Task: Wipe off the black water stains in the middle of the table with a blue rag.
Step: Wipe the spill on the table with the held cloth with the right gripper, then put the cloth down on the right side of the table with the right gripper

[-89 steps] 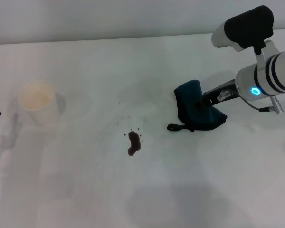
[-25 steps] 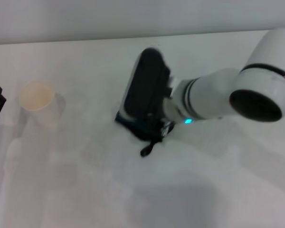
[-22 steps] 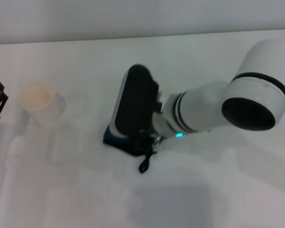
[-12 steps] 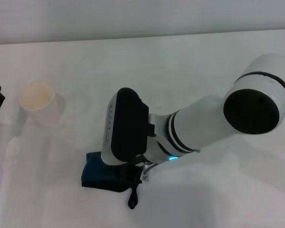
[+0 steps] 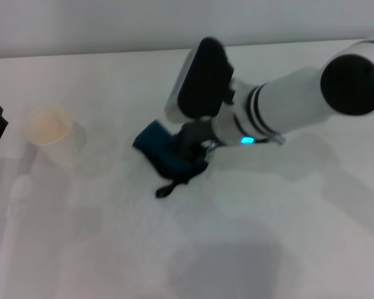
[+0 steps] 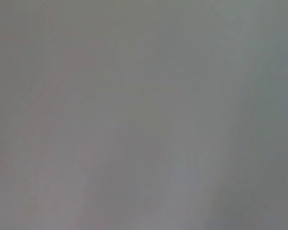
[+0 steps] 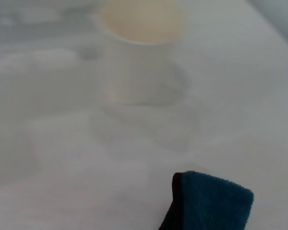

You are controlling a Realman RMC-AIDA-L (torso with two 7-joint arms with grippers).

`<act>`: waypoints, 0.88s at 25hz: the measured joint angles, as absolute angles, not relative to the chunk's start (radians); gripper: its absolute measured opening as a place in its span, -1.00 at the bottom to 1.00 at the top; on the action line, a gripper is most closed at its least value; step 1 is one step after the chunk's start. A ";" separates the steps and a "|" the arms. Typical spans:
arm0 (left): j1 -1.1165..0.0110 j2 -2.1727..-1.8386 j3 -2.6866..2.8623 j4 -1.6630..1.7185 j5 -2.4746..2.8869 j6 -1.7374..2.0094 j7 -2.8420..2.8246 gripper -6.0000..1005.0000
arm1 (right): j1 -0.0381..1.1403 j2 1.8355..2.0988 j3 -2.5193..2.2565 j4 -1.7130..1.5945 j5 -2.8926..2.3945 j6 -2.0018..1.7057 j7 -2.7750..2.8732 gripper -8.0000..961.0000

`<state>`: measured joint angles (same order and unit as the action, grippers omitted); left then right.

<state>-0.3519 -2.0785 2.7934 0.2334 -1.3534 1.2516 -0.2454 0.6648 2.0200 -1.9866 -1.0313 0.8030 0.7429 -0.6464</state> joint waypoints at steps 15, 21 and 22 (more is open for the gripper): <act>-0.361 -2.078 2.793 0.230 -1.354 1.252 -0.247 0.77 | 0.612 2.017 -1.773 -1.032 0.467 0.860 -0.504 -0.83; -0.358 -2.078 2.793 0.229 -1.354 1.252 -0.271 0.77 | 0.489 2.013 -1.685 -1.222 0.512 0.987 -0.509 -0.83; -0.356 -2.078 2.793 0.229 -1.354 1.252 -0.273 0.77 | 0.474 2.013 -1.685 -1.245 0.515 1.000 -0.508 -0.83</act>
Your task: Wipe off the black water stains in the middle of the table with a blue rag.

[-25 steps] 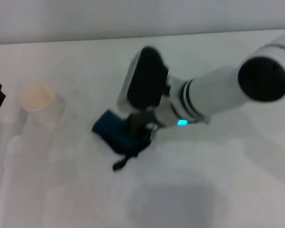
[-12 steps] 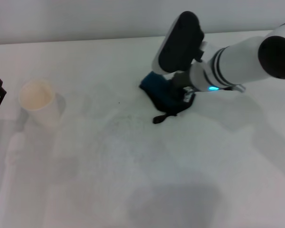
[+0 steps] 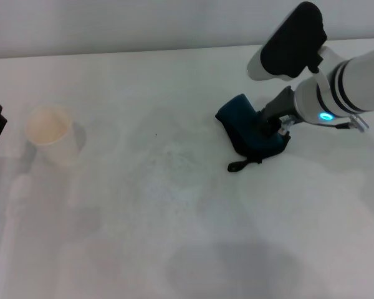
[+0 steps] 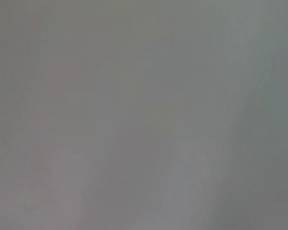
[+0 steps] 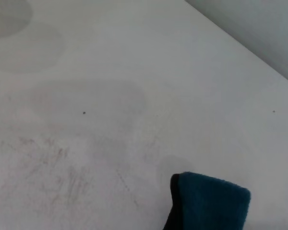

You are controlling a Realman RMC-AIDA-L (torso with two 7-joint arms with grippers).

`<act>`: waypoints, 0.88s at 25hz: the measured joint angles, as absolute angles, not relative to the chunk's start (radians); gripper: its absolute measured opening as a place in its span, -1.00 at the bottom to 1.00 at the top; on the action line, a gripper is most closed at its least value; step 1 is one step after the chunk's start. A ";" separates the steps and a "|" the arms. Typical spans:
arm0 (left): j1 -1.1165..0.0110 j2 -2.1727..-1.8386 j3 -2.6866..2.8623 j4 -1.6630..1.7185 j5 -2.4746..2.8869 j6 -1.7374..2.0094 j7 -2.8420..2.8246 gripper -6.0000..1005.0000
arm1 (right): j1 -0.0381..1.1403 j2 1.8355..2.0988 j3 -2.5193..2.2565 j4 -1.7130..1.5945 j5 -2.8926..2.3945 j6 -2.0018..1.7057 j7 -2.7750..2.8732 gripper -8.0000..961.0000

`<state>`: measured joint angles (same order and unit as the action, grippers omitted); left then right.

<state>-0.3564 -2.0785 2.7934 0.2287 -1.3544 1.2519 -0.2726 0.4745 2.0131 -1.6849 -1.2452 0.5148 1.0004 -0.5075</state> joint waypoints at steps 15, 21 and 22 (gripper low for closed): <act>-0.377 -2.078 2.793 0.225 -1.354 1.252 -0.275 0.77 | 0.456 2.013 -1.678 -1.195 0.684 1.000 -0.622 -0.70; -0.377 -2.078 2.793 0.223 -1.355 1.252 -0.275 0.77 | 0.439 2.013 -1.575 -1.200 0.731 0.962 -0.647 -0.48; -0.378 -2.078 2.793 0.223 -1.355 1.252 -0.275 0.77 | 0.436 2.012 -1.544 -1.197 0.762 0.962 -0.671 -0.39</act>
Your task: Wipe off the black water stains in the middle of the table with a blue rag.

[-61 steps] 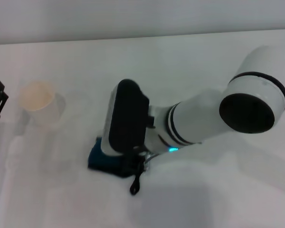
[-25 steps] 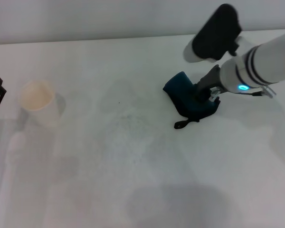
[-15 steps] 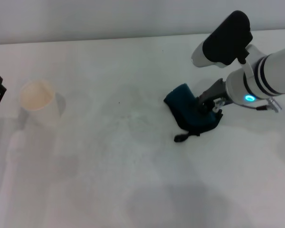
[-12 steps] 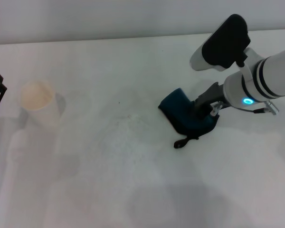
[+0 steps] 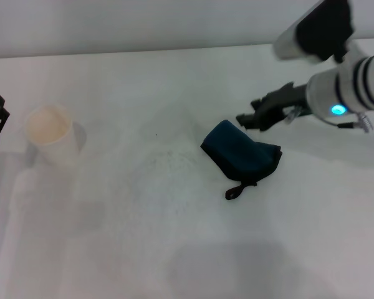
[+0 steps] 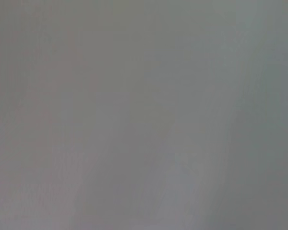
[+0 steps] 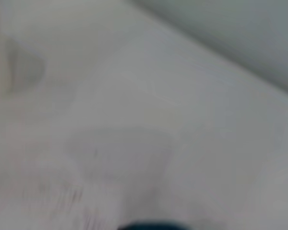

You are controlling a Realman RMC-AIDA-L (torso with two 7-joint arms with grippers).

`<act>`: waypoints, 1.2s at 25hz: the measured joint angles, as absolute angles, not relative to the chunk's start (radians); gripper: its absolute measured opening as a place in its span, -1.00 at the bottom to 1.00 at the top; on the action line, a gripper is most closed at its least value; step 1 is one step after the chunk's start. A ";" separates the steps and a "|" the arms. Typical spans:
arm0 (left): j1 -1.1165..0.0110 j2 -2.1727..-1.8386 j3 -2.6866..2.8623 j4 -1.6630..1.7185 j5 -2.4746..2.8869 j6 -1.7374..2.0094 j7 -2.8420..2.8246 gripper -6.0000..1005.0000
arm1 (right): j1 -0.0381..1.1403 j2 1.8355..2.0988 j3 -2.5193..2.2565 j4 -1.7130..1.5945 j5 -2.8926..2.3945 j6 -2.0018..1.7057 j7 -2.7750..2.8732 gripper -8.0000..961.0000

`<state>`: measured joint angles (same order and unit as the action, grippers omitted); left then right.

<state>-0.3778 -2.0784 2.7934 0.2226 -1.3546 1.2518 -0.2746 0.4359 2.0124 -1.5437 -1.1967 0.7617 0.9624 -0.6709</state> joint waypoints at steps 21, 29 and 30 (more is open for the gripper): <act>-0.380 -2.078 2.792 0.218 -1.354 1.252 -0.276 0.77 | 0.359 2.006 -0.505 -0.420 1.851 1.284 -1.841 0.56; -0.408 -2.080 2.790 0.209 -1.354 1.218 -0.294 0.77 | 0.354 2.008 -0.333 -0.036 1.991 1.243 -2.741 0.56; -0.413 -2.080 2.790 0.208 -1.354 1.205 -0.301 0.77 | 0.356 2.009 -0.332 -0.026 1.992 1.223 -2.780 0.56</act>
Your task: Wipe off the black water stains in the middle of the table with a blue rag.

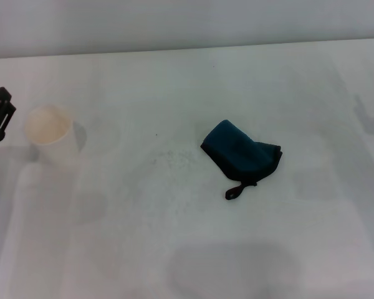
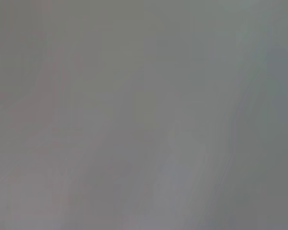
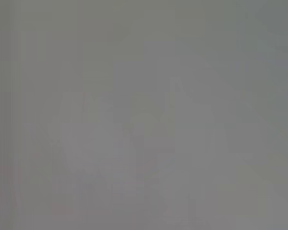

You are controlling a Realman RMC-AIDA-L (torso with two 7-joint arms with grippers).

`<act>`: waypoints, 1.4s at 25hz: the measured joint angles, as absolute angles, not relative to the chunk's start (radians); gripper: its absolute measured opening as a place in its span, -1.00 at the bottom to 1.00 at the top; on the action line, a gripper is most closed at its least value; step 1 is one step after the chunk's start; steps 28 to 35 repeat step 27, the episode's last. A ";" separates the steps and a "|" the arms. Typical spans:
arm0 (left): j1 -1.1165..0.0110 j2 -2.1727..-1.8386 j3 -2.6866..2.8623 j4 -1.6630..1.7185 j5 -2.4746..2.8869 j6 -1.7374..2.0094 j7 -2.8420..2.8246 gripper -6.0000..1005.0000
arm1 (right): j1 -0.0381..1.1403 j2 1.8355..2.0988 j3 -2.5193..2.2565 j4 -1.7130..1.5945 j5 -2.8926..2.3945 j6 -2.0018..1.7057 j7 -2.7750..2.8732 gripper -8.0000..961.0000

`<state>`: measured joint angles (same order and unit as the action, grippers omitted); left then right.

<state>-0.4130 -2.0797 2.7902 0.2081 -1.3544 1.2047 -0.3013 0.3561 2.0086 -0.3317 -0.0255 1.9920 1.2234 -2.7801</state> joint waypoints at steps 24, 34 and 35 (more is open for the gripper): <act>-0.423 -2.085 2.778 0.230 -1.355 1.164 -0.344 0.77 | 0.389 2.010 -0.324 -0.037 2.003 1.161 -2.769 0.56; -0.425 -2.085 2.778 0.230 -1.356 1.164 -0.346 0.77 | 0.398 2.011 -0.324 -0.050 2.003 1.149 -2.768 0.56; -0.425 -2.085 2.778 0.230 -1.356 1.164 -0.346 0.77 | 0.398 2.011 -0.324 -0.050 2.003 1.149 -2.768 0.56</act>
